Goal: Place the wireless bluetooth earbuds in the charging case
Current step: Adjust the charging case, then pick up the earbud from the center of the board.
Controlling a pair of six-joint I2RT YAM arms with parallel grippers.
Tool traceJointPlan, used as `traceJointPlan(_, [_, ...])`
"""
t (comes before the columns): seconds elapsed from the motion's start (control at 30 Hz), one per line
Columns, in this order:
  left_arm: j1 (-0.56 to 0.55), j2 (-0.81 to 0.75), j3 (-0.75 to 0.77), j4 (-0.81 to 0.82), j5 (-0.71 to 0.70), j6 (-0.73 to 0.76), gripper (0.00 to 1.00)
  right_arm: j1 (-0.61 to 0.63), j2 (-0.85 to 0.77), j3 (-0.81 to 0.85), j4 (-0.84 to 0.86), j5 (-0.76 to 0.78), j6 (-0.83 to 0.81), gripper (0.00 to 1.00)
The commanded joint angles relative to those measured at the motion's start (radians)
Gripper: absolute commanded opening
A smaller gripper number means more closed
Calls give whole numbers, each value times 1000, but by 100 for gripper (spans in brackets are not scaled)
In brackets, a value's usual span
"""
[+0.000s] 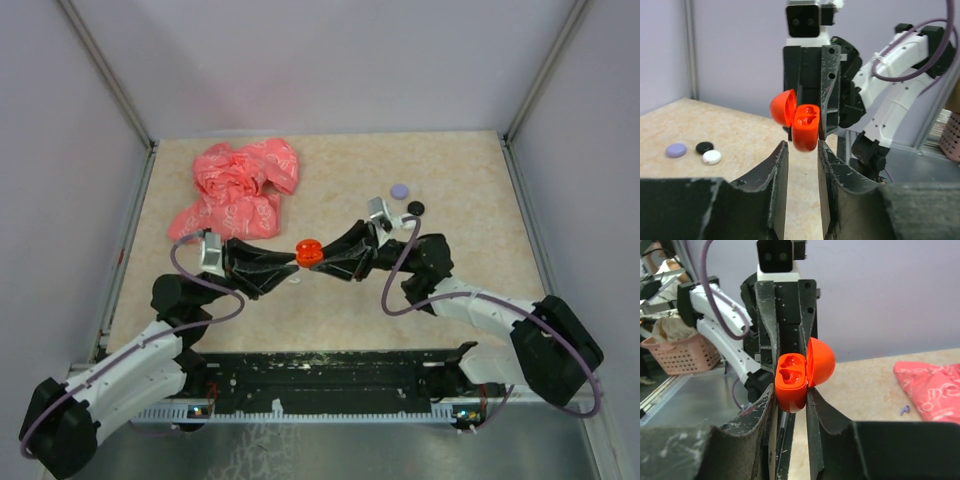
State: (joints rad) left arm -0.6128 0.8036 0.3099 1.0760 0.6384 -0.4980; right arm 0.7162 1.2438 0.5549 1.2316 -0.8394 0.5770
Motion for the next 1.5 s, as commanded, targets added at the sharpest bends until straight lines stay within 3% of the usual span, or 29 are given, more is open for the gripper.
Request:
traceJointPlan(0.0, [4, -79, 7, -298, -105, 137, 35, -54, -102, -23, -10, 14, -51, 0])
traceJointPlan(0.1, [4, -122, 50, -520, -220, 155, 40, -59, -165, -32, -187, 38, -173, 0])
traceJointPlan(0.13, [4, -146, 111, -718, -305, 163, 47, -60, -214, -37, -319, 70, -273, 0])
traceJointPlan(0.27, [4, -188, 196, -1016, -497, 159, 62, -60, -279, -39, -518, 135, -415, 0])
traceJointPlan(0.37, [4, -205, 243, -1159, -613, 158, 68, -59, -299, -50, -597, 169, -477, 0])
traceJointPlan(0.43, [4, -196, 277, -1239, -680, 152, 92, -59, -305, -62, -616, 183, -490, 0])
traceJointPlan(0.53, [3, -148, 337, -1353, -752, 157, 100, -60, -315, -88, -601, 198, -483, 0])
traceJointPlan(0.83, [5, 103, 518, -1551, -803, 198, 100, -60, -354, -159, -572, 317, -478, 0])
traceJointPlan(1.07, [5, 318, 598, -1527, -780, 222, 98, -59, -416, -208, -577, 422, -484, 0])
traceJointPlan(1.3, [5, 636, 789, -1697, -816, 195, 92, -60, -442, -216, -601, 488, -498, 0])
traceJointPlan(1.47, [5, 818, 892, -1786, -827, 199, 80, -59, -442, -219, -601, 491, -498, 0])
